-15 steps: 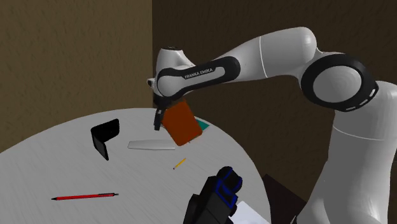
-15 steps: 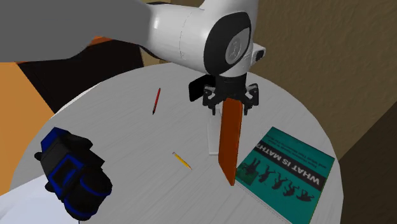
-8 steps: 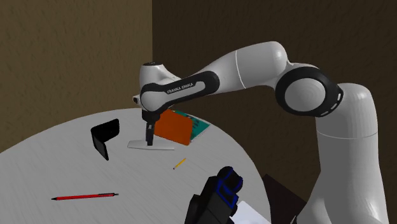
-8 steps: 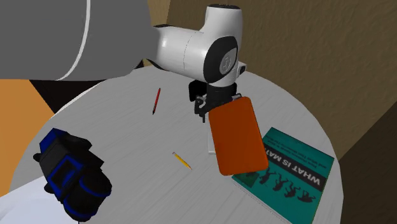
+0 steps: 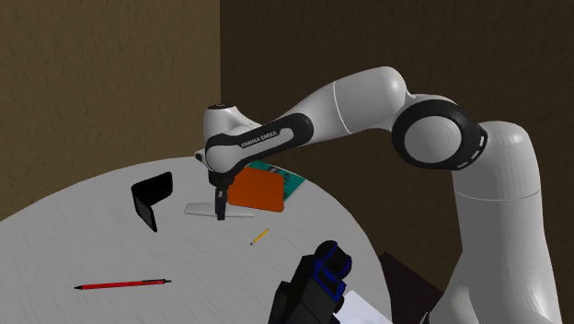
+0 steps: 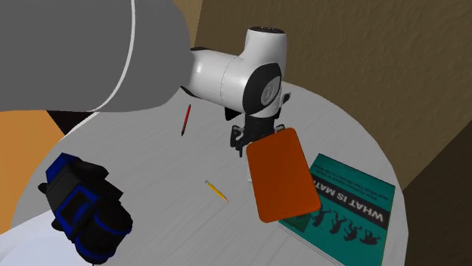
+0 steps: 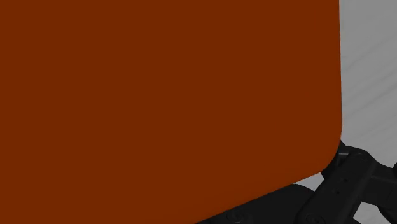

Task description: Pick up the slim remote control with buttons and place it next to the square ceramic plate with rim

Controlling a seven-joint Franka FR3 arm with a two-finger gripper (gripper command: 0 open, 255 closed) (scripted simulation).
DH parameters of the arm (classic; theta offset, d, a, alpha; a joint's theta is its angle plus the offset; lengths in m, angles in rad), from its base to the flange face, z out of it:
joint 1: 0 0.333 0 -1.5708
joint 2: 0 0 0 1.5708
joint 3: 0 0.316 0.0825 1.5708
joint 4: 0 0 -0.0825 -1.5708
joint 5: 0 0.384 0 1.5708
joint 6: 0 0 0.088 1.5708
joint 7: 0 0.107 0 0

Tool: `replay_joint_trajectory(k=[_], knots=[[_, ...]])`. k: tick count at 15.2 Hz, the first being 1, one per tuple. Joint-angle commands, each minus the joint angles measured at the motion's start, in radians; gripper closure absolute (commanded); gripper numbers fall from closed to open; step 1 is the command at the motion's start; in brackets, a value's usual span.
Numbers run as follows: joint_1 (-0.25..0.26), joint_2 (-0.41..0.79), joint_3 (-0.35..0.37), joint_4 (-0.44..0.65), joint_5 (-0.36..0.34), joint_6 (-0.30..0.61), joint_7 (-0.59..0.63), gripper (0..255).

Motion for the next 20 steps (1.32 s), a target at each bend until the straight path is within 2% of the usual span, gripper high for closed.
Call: replay_joint_trajectory(k=[1, 4, 5, 14, 20], knots=[[-0.001, 0.003, -0.001, 0.001, -0.001, 0.000, 0.000, 0], [-0.001, 0.003, -0.001, 0.001, -0.001, 0.000, 0.000, 0], [-0.001, 0.003, -0.001, 0.001, -0.001, 0.000, 0.000, 255], [-0.001, 0.003, -0.001, 0.001, -0.001, 0.000, 0.000, 255], [-0.002, -0.031, 0.002, 0.032, 0.005, -0.065, -0.004, 255]])
